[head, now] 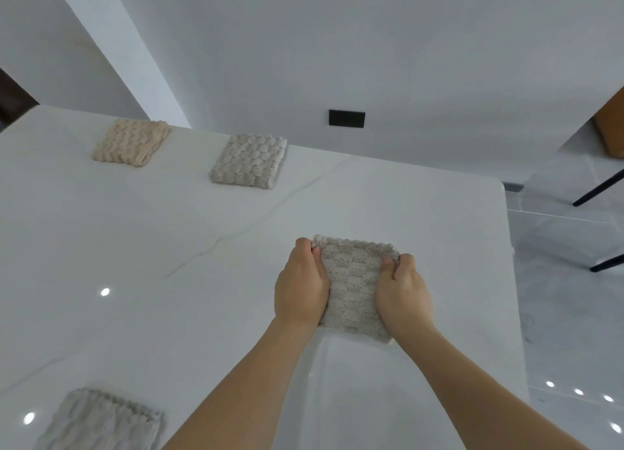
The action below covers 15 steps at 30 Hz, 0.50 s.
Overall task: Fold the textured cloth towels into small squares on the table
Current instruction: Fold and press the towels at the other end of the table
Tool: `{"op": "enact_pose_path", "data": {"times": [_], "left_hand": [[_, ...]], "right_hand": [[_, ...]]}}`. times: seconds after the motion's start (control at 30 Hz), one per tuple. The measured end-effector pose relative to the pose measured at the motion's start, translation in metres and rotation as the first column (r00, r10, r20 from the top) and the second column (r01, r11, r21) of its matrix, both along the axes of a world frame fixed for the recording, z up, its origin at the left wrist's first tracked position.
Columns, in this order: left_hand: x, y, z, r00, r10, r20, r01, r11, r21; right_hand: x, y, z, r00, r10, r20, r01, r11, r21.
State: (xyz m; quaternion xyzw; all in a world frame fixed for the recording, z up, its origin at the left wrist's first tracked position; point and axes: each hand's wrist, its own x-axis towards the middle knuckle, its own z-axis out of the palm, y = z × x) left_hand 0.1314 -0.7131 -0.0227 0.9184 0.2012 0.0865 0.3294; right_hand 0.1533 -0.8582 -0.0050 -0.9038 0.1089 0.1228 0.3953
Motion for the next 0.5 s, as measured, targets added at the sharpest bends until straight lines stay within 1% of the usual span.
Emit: {"op": "enact_pose_path", "data": {"times": [0.13, 0.33, 0.4, 0.5], "left_hand": [[-0.005, -0.048, -0.004, 1.0, 0.009, 0.011, -0.009, 1.0, -0.011], [-0.01, -0.117, -0.012, 1.0, 0.026, 0.003, -0.026, 1.0, -0.009], [-0.007, -0.137, -0.013, 1.0, 0.023, 0.017, -0.023, 1.0, 0.015], [-0.001, -0.158, -0.017, 1.0, 0.005, 0.017, -0.006, 0.998, 0.064]], "right_hand": [[-0.002, -0.05, -0.013, 0.999, 0.021, 0.037, -0.017, 0.996, -0.09], [-0.005, -0.121, -0.031, 0.974, 0.114, 0.196, -0.078, 0.98, -0.181], [-0.002, -0.141, -0.034, 0.964, 0.123, 0.235, -0.076, 0.977, -0.199], [0.001, -0.163, -0.039, 0.958, 0.136, 0.253, -0.073, 0.968, -0.241]]}}
